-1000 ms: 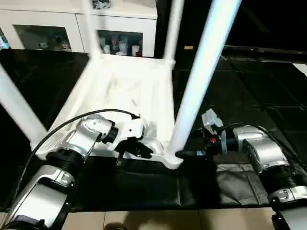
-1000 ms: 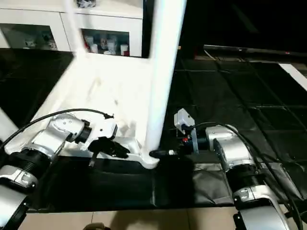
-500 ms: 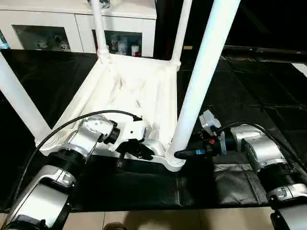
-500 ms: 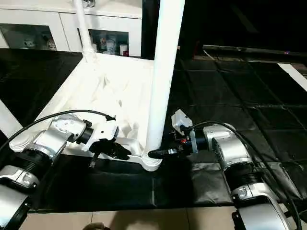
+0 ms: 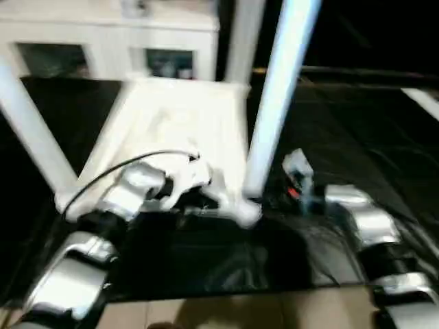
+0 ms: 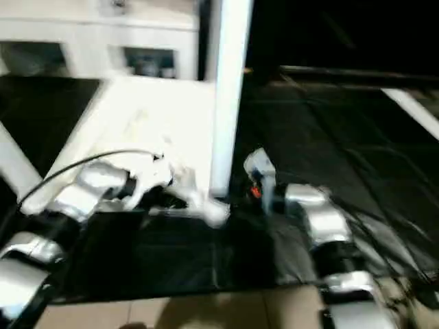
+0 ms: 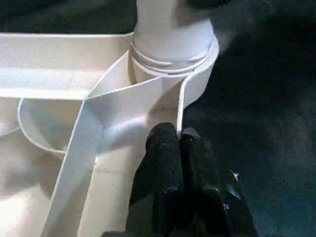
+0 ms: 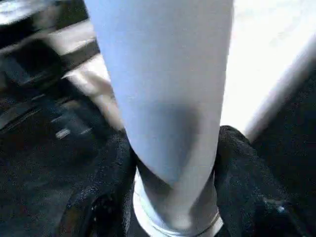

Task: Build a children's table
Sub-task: Rotate leg to tighten

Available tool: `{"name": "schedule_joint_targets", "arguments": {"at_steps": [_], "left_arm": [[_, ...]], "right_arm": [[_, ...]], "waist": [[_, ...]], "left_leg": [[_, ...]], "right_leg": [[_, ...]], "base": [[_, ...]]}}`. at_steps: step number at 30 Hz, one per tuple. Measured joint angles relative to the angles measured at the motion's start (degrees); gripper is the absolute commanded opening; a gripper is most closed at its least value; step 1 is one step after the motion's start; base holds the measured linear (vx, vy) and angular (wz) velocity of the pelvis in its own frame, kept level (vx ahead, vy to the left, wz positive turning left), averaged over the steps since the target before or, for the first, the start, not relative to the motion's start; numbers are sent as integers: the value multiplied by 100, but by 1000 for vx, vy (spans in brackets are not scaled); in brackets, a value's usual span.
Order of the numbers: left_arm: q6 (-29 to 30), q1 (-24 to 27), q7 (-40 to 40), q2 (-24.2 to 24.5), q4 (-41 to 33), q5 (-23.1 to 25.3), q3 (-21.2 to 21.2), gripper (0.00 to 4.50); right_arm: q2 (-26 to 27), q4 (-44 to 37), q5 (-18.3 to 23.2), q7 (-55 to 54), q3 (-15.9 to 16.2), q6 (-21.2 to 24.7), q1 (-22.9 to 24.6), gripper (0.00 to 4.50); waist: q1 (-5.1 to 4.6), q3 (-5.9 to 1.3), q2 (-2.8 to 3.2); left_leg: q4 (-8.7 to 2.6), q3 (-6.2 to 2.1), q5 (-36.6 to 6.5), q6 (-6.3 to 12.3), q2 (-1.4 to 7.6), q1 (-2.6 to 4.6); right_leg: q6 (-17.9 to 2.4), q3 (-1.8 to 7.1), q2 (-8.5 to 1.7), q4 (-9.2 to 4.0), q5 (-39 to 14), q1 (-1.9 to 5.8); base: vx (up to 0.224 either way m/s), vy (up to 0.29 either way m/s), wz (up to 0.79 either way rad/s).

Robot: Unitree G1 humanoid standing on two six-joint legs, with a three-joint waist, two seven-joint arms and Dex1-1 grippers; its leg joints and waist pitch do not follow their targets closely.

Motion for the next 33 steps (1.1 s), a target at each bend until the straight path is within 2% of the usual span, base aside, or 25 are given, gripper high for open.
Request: {"name": "schedule_joint_targets", "arguments": {"at_steps": [4,8,9,11,17,19,20,21,24,29,33], "left_arm": [[419,-66,934,-415,142,0,242,0],[692,-219,1505,-710,257,61,325,0],[696,-220,1537,-729,256,61,329,0],[688,-220,1540,-739,228,76,328,0],[580,-220,1491,-705,171,194,299,0],[565,-219,1411,-663,156,198,274,0],[558,-216,1347,-624,135,197,249,0],[535,-211,1234,-567,104,193,214,0],[249,-146,859,-360,65,179,151,0],[-319,-29,50,52,-27,119,4,0],[-617,20,-541,289,-56,25,-64,0]], "right_arm": [[442,347,-247,-1291,-198,129,-365,193],[636,547,-490,-2127,-225,206,-640,193],[638,573,-491,-2156,-225,190,-657,226],[659,586,-490,-2168,-262,130,-661,260],[717,573,-526,-2150,-262,-28,-636,303],[717,515,-528,-2046,-262,-91,-566,318],[700,489,-527,-1967,-259,-124,-532,341],[641,424,-523,-1787,-242,-171,-456,341],[458,226,-395,-1191,-126,-314,-239,369],[-77,-103,-97,159,89,-352,53,407],[-469,-248,60,1077,255,-241,115,444]], "waist": [[-105,-2,-2],[-114,-2,-2],[-113,-2,-2],[-108,-3,-4],[-106,-3,-3],[-108,-2,-3],[-109,-2,-4],[-102,-2,-5],[-86,-1,-4],[9,1,-4],[92,4,1]], "left_leg": [[2,-11,0,0,-2,-1],[2,-16,0,1,-3,-5],[0,-16,0,1,-4,-5],[-4,-16,-2,3,-4,-6],[-51,-13,-2,0,-6,-11],[-51,-12,-2,0,-6,-11],[-51,-12,-2,0,-6,-11],[-52,-12,-2,-1,-6,-11],[-55,-12,-2,0,-5,-10],[-54,-12,-2,0,-5,-9],[-50,-11,-2,0,-4,-10]], "right_leg": [[-1,-6,1,-3,1,-2],[-2,-8,1,-3,2,-14],[-2,-7,1,-2,3,-10],[-4,-5,1,3,8,-9],[-11,-4,6,5,17,-19],[-10,-4,6,5,16,-21],[-9,-4,6,4,15,-21],[-8,-4,6,2,15,-22],[-6,-5,6,-1,13,-23],[-7,-6,6,-2,14,-26],[-36,-6,6,-2,31,-29]], "base": [[0,0,0],[0,0,0],[0,0,0],[0,0,0],[0,0,0],[0,0,0],[0,0,0],[0,0,0],[0,0,0],[0,0,0],[0,0,0]]}}
